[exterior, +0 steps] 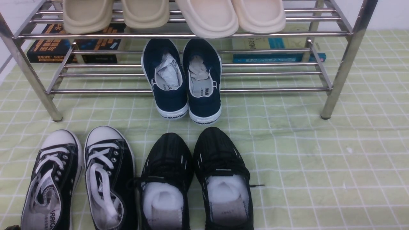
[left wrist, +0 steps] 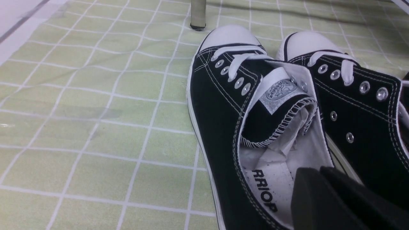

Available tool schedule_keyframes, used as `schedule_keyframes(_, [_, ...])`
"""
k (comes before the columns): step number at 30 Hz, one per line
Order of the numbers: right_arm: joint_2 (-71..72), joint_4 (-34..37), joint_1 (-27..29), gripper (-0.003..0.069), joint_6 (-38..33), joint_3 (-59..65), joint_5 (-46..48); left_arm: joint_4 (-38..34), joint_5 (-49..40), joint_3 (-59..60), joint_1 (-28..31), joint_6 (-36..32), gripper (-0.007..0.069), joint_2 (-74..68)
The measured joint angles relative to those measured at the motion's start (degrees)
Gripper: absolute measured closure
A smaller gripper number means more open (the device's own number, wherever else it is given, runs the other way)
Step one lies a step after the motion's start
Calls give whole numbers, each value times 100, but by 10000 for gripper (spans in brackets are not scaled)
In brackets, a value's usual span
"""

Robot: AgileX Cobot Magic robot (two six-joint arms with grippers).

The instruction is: Take the shoes off the shelf with your hand from the green coffee tablecloth.

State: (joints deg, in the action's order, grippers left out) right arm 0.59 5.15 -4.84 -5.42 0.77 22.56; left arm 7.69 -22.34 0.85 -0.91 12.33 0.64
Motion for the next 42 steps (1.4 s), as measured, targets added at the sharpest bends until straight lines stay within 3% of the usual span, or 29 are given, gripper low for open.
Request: schedule_keyframes(42, [0, 0, 0, 420, 0, 0, 0, -1, 0, 0, 0, -14, 551, 0])
